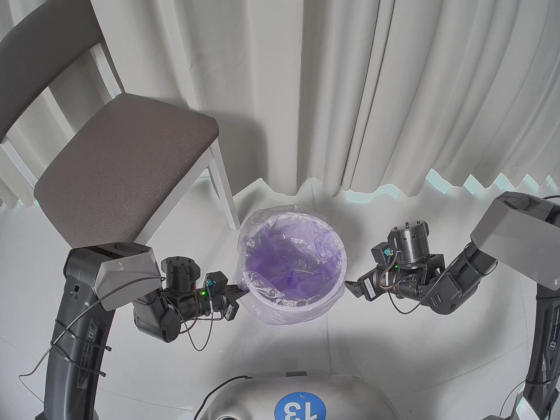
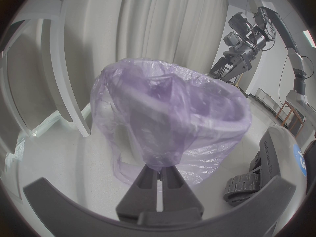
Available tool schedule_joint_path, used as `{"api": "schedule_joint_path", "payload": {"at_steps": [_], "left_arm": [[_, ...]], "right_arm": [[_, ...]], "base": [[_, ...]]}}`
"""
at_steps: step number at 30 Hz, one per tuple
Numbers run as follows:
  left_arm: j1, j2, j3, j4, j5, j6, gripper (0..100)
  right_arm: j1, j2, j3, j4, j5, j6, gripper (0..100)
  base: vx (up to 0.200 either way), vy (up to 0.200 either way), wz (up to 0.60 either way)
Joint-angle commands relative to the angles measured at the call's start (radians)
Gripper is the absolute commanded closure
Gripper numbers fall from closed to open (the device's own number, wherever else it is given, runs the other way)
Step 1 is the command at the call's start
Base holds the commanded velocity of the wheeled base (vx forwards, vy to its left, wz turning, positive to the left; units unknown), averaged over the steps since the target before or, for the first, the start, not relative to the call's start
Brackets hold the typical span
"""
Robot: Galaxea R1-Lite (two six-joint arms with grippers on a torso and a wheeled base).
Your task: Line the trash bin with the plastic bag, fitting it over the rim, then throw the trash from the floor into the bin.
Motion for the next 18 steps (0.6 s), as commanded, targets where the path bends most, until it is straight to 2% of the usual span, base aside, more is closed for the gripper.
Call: {"api": "schedule_joint_path", "payload": {"at_steps": [1, 8, 18], "left_arm": [[0.019, 0.028, -0.186, 0.166, 0.007, 0.023, 100], [0.025, 0.042, -0.270, 0.246, 0.009, 0.036, 100], [0.027, 0.016, -0.270, 0.374, 0.007, 0.038, 100]], "right_arm": [[-0.016, 0.048, -0.051, 0.008, 0.001, -0.001, 0], [-0.043, 0.082, -0.085, 0.014, 0.003, -0.020, 0], [-0.045, 0.090, -0.096, 0.019, 0.003, -0.020, 0]], "base": [[0.000, 0.000, 0.00], [0.000, 0.000, 0.00], [0.000, 0.000, 0.00]]}}
